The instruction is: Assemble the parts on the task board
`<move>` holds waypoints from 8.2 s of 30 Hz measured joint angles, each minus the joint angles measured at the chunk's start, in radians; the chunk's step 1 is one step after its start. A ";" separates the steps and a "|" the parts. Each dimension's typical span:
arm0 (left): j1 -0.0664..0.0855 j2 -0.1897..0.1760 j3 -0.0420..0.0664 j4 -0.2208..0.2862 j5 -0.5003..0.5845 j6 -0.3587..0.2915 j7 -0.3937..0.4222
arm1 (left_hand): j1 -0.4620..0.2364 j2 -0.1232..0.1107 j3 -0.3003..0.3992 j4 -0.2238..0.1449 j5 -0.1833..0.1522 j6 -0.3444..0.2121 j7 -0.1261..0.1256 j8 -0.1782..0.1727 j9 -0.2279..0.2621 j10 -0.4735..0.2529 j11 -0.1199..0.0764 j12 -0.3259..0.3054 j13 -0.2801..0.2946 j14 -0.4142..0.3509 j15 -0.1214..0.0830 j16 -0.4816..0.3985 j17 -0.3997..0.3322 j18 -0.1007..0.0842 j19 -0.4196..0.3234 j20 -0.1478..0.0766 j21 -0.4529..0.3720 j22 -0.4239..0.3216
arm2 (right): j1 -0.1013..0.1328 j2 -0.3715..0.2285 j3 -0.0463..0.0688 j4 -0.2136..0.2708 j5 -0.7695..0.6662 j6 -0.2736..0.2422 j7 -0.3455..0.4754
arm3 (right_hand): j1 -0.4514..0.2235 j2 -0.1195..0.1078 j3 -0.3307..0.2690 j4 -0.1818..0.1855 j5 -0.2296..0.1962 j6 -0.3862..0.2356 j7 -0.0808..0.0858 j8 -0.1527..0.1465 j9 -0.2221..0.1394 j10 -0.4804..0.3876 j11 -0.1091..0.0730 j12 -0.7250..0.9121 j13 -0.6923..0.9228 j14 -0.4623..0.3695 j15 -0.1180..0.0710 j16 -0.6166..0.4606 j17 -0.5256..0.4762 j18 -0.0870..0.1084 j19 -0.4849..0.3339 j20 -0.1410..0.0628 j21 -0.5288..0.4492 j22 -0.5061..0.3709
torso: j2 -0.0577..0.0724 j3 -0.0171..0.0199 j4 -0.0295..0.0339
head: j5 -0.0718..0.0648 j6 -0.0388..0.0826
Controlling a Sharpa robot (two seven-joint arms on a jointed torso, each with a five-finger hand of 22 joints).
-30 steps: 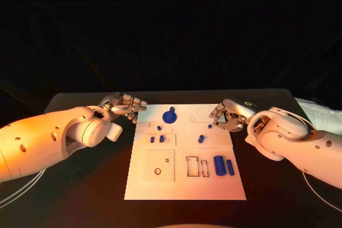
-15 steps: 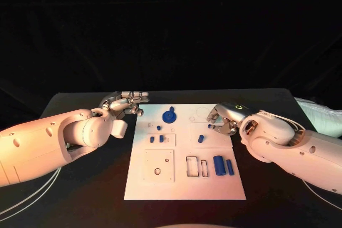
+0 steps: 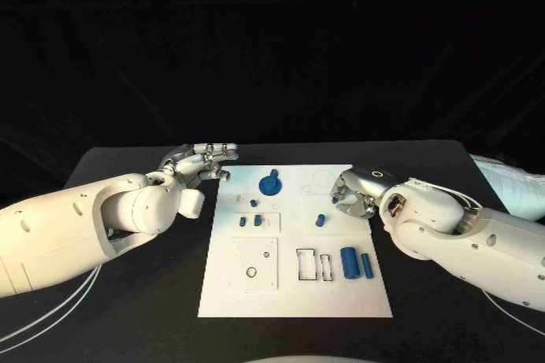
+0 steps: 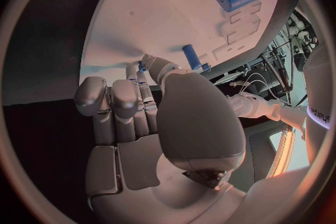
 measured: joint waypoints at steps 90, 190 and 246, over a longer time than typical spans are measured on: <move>0.000 0.005 0.000 -0.013 0.009 -0.031 0.009 | 0.009 0.009 -0.021 -0.015 0.006 -0.026 0.014 0.000 -0.009 -0.043 0.011 0.019 0.004 -0.014 0.007 -0.008 -0.021 0.000 -0.007 0.007 -0.043 -0.021 | -0.017 0.001 0.021 0.177 0.108 -0.204 0.006 | 0.005 0.040 0.114 -0.060 -0.065 0.092 -0.018 0.021 0.025 0.115 -0.025 0.004 -0.060 0.000 -0.014 0.093 0.063 -0.016 0.105 -0.020 0.136 0.185 | -0.002 -0.0024 0.0000 | 0.018 -0.018; 0.001 0.029 0.000 0.011 0.005 0.016 -0.040 | 0.002 0.017 -0.038 -0.015 0.010 -0.044 0.018 0.012 -0.013 -0.068 0.014 0.043 0.008 -0.058 0.014 -0.043 -0.088 0.000 -0.018 0.011 -0.070 -0.036 | -0.058 -0.025 0.003 0.213 0.093 -0.169 -0.008 | -0.012 0.014 -0.288 0.026 -0.040 -0.100 -0.011 -0.003 -0.001 -0.139 0.025 0.034 -0.060 -0.002 0.017 0.040 -0.062 -0.016 0.024 0.021 0.018 0.020 | -0.006 -0.0054 -0.0065 | 0.075 -0.058; 0.001 0.031 0.000 0.004 0.000 0.065 -0.050 | -0.021 0.024 -0.070 0.006 0.010 -0.055 0.019 0.024 -0.015 -0.086 0.018 0.066 0.011 -0.072 0.021 -0.053 -0.101 0.000 -0.029 0.014 -0.087 -0.051 | -0.051 -0.015 0.001 0.161 0.065 -0.005 -0.037 | 0.074 0.042 -0.147 0.062 -0.083 0.009 -0.005 0.006 0.003 -0.046 0.000 0.058 -0.064 -0.002 0.002 0.017 -0.113 0.000 0.021 0.000 -0.006 0.002 | -0.007 -0.0069 -0.0084 | 0.056 -0.050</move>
